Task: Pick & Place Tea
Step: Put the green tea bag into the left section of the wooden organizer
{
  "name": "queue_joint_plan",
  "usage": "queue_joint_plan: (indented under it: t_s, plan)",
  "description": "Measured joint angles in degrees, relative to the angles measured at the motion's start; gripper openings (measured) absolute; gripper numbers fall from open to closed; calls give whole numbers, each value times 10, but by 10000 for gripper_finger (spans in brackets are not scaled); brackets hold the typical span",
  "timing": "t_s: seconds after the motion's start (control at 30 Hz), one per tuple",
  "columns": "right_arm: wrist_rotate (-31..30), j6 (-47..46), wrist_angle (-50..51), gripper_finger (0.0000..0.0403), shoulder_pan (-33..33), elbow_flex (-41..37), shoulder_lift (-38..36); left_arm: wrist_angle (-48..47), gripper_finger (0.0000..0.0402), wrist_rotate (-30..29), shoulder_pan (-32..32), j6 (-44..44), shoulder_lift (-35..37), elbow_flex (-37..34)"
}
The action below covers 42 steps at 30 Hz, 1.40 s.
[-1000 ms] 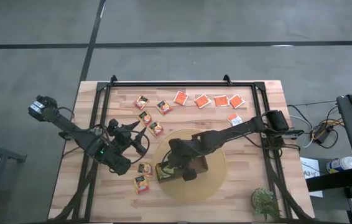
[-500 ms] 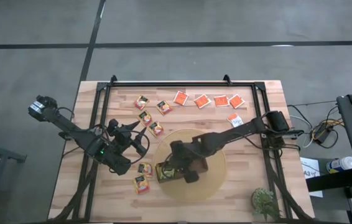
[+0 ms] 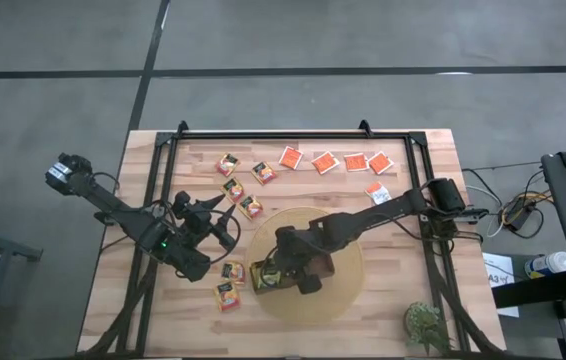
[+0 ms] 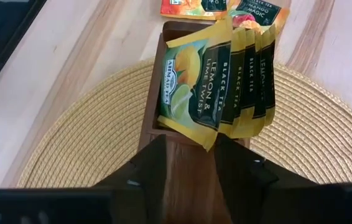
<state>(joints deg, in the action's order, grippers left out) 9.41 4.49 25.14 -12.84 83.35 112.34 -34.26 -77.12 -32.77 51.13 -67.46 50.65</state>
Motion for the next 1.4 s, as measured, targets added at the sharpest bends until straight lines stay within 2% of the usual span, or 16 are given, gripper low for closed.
queue_joint_plan:
  t_s: [0.13, 0.4, 0.77, 1.03, 1.4]
  plan:
    - [0, 0, 0, 100, 0, 0, 0, 0, 174, 0, 0, 0, 0, 0]
    - [-5, 2, -5, 14, 3, 0, 0, 0, 174, 0, 0, 0, 0, 0]
    - [-9, 32, -6, 8, 1, 0, 0, 0, 174, 0, 0, 0, 0, 0]
    - [-69, 28, 53, 8, -11, 31, -5, 0, 174, 0, 0, 0, 0, 0]
    - [-72, 3, 50, 8, -30, 43, -5, 3, 174, 0, 0, 0, 0, 0]
